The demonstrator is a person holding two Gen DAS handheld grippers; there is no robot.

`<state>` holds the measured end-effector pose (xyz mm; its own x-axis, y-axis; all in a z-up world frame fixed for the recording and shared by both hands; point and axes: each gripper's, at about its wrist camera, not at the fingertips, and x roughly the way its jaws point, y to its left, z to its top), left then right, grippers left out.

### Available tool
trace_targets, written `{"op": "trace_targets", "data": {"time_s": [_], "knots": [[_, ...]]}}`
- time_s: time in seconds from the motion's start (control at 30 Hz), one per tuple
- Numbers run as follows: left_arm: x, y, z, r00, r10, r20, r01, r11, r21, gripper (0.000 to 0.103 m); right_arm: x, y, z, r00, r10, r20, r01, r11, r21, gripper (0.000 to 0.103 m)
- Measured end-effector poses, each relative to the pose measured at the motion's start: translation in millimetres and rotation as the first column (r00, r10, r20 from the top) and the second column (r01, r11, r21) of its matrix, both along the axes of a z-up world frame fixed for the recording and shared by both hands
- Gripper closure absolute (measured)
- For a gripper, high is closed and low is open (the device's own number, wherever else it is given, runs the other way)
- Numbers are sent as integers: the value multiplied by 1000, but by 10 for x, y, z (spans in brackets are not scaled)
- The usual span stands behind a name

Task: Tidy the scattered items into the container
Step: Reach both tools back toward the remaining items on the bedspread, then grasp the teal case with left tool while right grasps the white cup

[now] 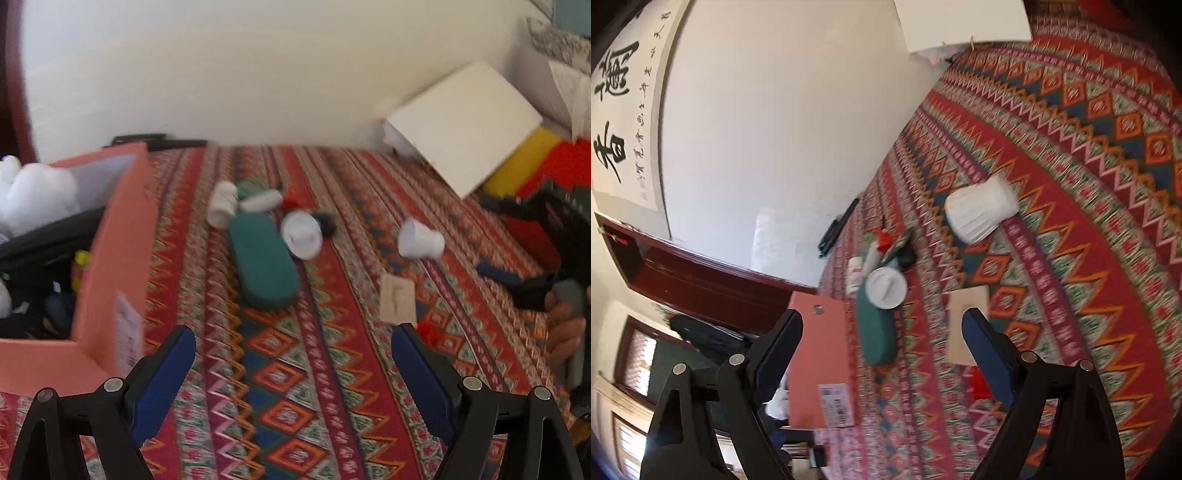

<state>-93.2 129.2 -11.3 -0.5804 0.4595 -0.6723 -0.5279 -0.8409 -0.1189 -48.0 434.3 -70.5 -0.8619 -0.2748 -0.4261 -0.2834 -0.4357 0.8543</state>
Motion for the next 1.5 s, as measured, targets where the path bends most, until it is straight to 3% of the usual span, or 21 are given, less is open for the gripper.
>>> {"op": "trace_targets", "data": {"time_s": [0.1,0.4,0.63,0.9,1.1,1.33,1.5], "knots": [[9,152,-76,1000,-12,-8,12,1000,0,1,45,79,-16,999,-29,13,29,999,40,7],[-261,295,-194,997,69,31,-71,994,84,1,32,271,-102,994,-87,62,77,985,152,3],[-376,419,-250,995,86,39,-91,989,120,1,-138,272,-127,995,-47,90,20,961,276,0],[-506,516,-355,993,96,65,-104,986,130,1,-382,297,-137,985,-43,166,-42,880,473,0],[-607,563,-511,988,92,127,-113,980,164,1,-452,363,-219,978,-10,207,-86,889,450,0],[-688,763,-656,986,84,141,-103,986,134,1,-527,331,-236,972,23,233,-139,856,498,0],[-763,938,-714,989,58,132,-70,994,85,1,-670,362,-358,952,7,307,-192,794,577,0]]}}
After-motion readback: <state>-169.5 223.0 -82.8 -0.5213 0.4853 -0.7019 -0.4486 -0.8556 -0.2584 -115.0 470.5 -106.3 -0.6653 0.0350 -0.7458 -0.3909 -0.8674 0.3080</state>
